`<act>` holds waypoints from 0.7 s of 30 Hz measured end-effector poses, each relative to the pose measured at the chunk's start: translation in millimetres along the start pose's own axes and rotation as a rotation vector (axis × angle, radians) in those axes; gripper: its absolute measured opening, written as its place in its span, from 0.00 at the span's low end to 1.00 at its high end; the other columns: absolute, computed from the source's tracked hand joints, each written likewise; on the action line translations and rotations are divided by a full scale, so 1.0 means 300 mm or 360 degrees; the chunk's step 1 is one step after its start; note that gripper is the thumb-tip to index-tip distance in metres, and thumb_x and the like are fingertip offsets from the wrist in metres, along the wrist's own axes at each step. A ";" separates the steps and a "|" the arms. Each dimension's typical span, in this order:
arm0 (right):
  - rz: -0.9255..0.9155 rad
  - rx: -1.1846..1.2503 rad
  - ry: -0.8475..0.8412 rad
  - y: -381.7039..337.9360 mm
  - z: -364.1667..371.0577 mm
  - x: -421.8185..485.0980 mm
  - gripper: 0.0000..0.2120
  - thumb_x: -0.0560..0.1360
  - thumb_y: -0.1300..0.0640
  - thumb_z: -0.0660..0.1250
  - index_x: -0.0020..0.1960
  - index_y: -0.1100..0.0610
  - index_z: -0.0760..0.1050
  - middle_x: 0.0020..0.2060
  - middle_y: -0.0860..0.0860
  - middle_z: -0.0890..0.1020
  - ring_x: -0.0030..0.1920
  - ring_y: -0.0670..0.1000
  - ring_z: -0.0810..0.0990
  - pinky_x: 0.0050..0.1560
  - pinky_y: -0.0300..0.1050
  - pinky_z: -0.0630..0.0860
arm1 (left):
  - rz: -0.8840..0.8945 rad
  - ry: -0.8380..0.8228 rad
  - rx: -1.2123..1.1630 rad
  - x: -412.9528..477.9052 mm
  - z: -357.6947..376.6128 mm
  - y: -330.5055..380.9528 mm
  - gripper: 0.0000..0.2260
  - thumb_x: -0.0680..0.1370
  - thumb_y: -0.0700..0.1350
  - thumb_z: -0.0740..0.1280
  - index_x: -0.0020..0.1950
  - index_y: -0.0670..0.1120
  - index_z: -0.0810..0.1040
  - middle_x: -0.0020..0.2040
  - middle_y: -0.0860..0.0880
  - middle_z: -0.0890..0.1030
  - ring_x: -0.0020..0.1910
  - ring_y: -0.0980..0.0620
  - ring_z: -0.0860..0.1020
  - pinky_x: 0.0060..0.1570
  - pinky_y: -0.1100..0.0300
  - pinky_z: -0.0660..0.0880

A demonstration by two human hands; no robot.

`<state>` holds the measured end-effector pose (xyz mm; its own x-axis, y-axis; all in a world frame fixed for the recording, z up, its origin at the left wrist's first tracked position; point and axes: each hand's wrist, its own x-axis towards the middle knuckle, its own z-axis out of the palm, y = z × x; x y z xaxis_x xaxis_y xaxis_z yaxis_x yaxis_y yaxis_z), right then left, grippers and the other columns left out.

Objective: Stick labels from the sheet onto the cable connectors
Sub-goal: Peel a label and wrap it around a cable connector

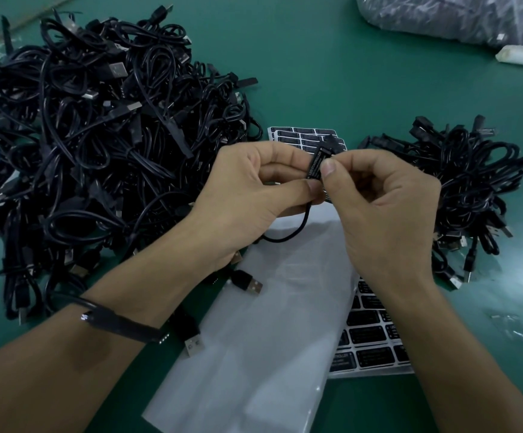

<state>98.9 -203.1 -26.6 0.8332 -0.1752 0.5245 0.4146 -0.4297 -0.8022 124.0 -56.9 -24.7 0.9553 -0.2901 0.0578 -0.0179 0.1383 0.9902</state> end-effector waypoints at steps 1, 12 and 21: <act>0.0001 -0.0006 0.0002 0.001 -0.001 0.000 0.09 0.77 0.60 0.71 0.42 0.47 0.79 0.32 0.34 0.81 0.34 0.39 0.80 0.37 0.29 0.73 | -0.0002 0.0003 0.0004 0.000 0.000 0.000 0.07 0.72 0.36 0.76 0.47 0.44 0.83 0.39 0.47 0.87 0.40 0.51 0.86 0.42 0.61 0.82; -0.0129 -0.0197 0.0080 -0.005 0.000 -0.008 0.09 0.75 0.57 0.73 0.42 0.43 0.78 0.37 0.43 0.82 0.36 0.42 0.79 0.38 0.30 0.72 | -0.0018 0.0030 0.0005 -0.005 0.001 0.012 0.07 0.73 0.33 0.75 0.45 0.44 0.83 0.37 0.48 0.86 0.37 0.53 0.86 0.41 0.61 0.81; -0.0056 -0.0188 0.0155 -0.006 -0.015 -0.003 0.10 0.71 0.55 0.78 0.43 0.43 0.78 0.36 0.43 0.81 0.36 0.45 0.79 0.38 0.34 0.75 | -0.0028 0.0015 0.0013 -0.001 0.001 0.008 0.07 0.74 0.32 0.74 0.44 0.44 0.83 0.37 0.46 0.86 0.39 0.48 0.86 0.44 0.57 0.83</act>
<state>95.7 -206.0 -24.3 0.7772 -0.2409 0.5814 0.3921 -0.5371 -0.7468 123.5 -56.7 -22.3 0.9582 -0.2834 0.0394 -0.0037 0.1255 0.9921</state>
